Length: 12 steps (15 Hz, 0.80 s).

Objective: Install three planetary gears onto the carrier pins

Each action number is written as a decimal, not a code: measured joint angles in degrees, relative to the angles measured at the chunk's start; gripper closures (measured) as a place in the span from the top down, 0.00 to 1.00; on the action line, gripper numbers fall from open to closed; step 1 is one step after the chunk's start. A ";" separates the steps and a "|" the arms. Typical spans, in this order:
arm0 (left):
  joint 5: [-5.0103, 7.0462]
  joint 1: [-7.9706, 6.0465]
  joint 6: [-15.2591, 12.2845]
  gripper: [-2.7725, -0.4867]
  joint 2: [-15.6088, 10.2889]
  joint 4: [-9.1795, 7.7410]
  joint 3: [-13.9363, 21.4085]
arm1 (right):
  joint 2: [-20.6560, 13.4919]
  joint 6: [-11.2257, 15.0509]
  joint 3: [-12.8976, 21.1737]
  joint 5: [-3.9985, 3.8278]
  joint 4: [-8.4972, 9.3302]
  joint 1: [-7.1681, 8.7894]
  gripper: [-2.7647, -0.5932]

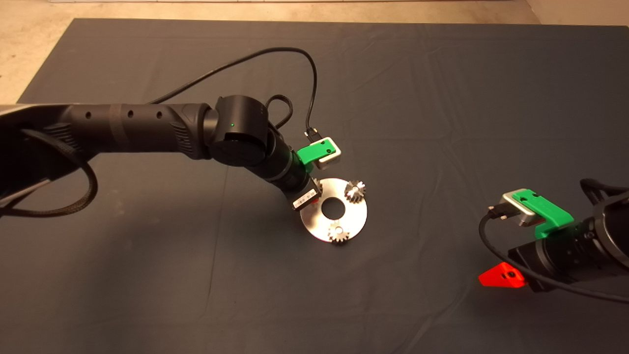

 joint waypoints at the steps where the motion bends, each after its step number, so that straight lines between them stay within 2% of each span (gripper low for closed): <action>1: 0.00 0.00 0.00 0.03 0.00 -0.30 0.00 | -0.02 0.00 0.00 0.00 0.00 0.01 0.93; 6: 0.00 0.00 0.00 0.03 -0.01 -0.47 0.00 | -0.02 0.01 0.00 0.02 0.06 0.31 0.93; 12: 0.54 0.00 0.41 0.03 -0.15 -0.47 0.02 | 0.00 0.00 0.00 0.00 0.06 0.30 0.93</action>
